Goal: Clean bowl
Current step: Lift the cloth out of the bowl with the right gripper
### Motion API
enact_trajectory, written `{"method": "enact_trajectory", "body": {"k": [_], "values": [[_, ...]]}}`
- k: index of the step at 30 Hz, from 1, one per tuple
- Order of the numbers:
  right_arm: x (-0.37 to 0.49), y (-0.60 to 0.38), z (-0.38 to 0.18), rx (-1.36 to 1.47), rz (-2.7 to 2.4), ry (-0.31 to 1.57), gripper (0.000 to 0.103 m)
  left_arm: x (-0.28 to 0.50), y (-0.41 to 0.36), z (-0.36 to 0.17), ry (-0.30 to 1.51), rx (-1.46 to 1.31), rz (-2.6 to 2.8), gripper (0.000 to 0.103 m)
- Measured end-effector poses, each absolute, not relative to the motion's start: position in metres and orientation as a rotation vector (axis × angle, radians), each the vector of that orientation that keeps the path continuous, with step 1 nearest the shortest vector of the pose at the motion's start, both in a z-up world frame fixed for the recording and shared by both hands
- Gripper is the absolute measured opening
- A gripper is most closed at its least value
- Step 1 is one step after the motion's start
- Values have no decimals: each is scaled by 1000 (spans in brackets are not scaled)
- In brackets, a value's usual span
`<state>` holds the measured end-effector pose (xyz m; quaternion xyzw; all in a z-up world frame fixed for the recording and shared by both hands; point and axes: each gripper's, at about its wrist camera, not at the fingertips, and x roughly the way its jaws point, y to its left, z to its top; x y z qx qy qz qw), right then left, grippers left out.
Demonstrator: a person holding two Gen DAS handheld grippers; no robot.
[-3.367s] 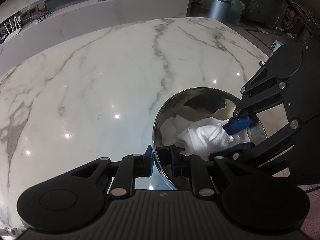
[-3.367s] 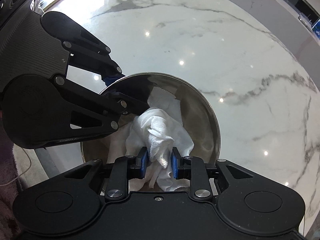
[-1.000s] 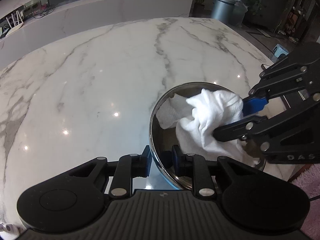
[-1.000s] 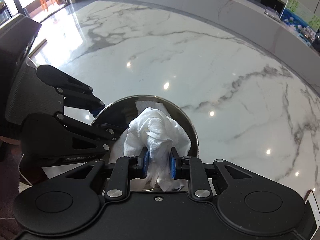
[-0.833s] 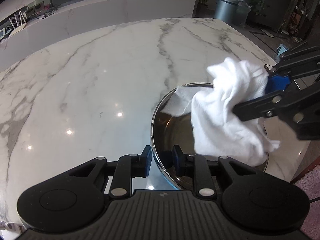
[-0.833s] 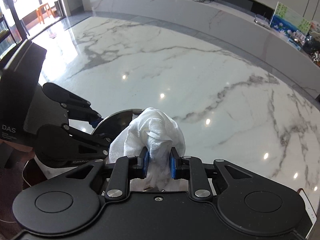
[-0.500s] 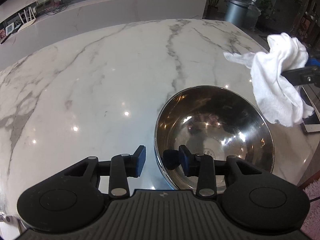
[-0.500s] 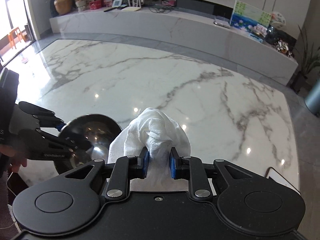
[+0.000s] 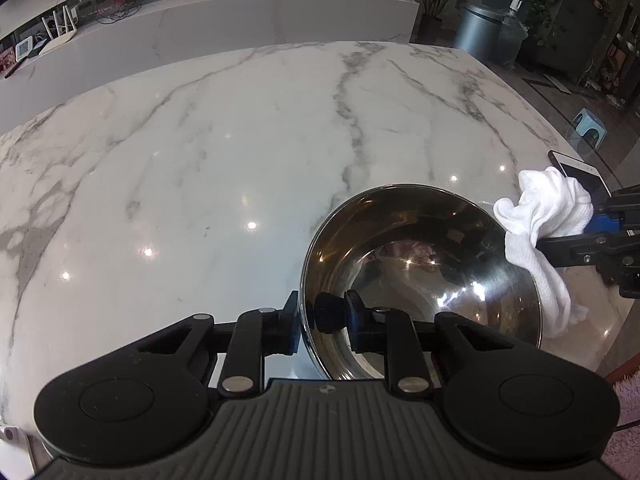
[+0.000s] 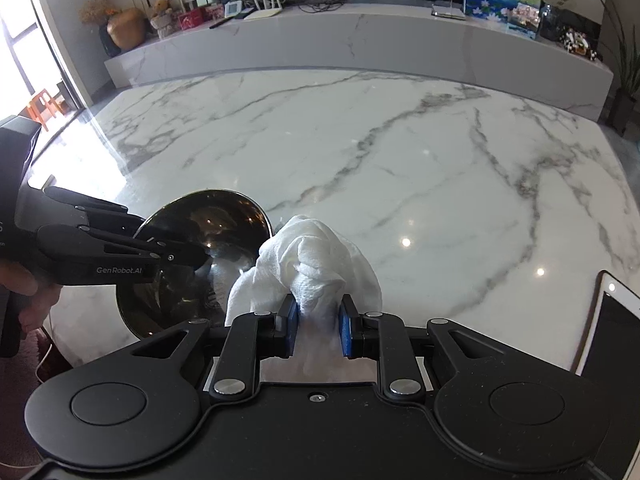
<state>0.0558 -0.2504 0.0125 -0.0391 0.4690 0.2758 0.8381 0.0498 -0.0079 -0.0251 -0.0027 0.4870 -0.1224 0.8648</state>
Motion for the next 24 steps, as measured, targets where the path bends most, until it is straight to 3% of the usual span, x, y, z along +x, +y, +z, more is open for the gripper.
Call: {"method": "enact_trajectory", "body": {"k": [24], "values": [[98,-235,-6,3,713,924,20,83,10,-26,1021,-3,-143,23]]}}
